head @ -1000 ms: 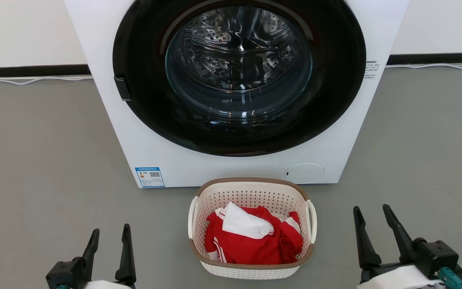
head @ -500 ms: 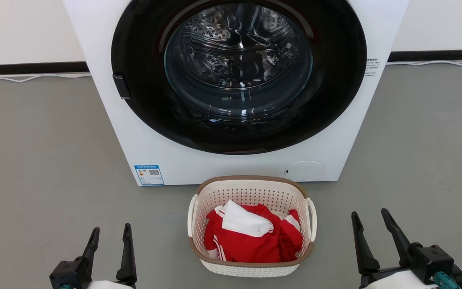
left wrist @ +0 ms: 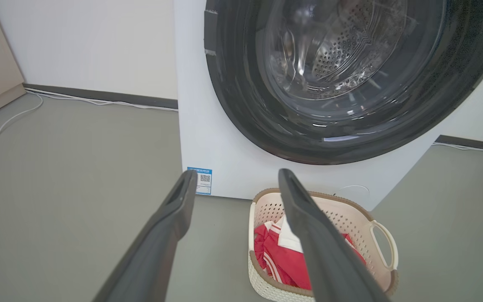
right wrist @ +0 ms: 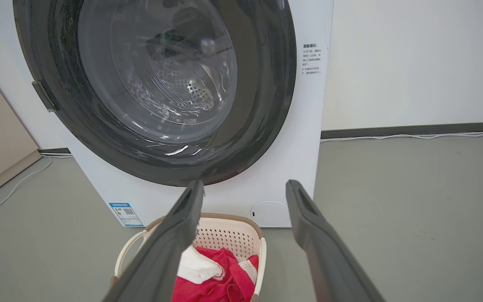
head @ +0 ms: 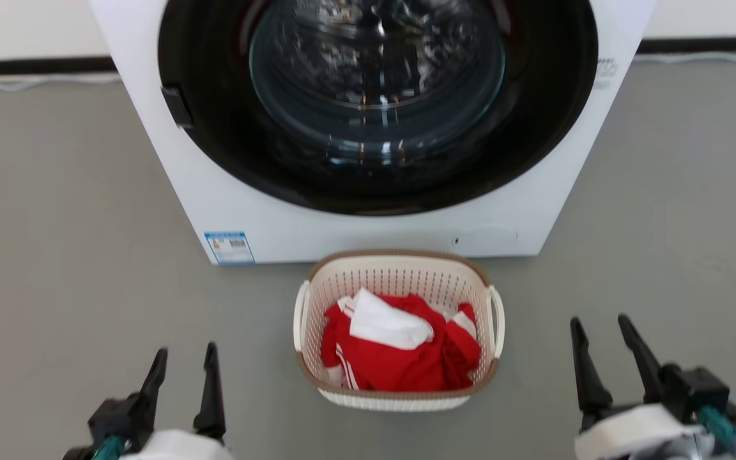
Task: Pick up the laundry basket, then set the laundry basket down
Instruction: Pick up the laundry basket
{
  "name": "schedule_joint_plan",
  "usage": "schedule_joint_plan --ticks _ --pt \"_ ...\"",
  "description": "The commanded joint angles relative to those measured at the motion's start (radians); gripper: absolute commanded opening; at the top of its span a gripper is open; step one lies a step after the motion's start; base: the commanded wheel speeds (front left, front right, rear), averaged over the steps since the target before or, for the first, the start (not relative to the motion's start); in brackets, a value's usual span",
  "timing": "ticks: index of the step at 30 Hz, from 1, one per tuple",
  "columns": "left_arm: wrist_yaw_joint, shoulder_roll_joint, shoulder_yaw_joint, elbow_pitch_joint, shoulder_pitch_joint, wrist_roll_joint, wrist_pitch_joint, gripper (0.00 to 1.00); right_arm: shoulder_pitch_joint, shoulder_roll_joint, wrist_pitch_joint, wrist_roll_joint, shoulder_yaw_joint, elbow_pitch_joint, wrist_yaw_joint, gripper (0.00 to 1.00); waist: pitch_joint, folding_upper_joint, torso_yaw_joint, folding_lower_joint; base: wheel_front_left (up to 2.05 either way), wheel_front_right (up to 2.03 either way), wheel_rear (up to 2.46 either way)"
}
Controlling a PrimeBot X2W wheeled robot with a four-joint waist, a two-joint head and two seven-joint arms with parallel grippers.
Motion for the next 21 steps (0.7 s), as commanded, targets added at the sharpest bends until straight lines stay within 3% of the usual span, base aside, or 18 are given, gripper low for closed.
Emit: schedule_joint_plan --ticks 1,13,21 --pt "0.001 0.009 0.019 -0.012 -0.064 -0.01 -0.011 1.0 -0.062 -0.01 -0.014 0.006 0.017 -0.004 0.006 1.0 0.037 -0.0001 -0.003 0.0 0.0 0.0 0.0" --pt "-0.009 0.009 -0.083 0.196 -0.308 -0.008 -0.002 1.0 -0.276 -0.01 -0.014 -0.023 -0.003 0.229 0.006 1.0 0.244 -0.0001 0.004 0.0 0.0 0.0 0.0" --pt "-0.006 0.009 -0.124 0.346 -0.502 -0.022 -0.001 1.0 -0.42 -0.01 -0.014 -0.028 0.016 0.317 0.006 1.0 0.403 -0.0001 0.002 0.0 0.0 0.0 0.0"
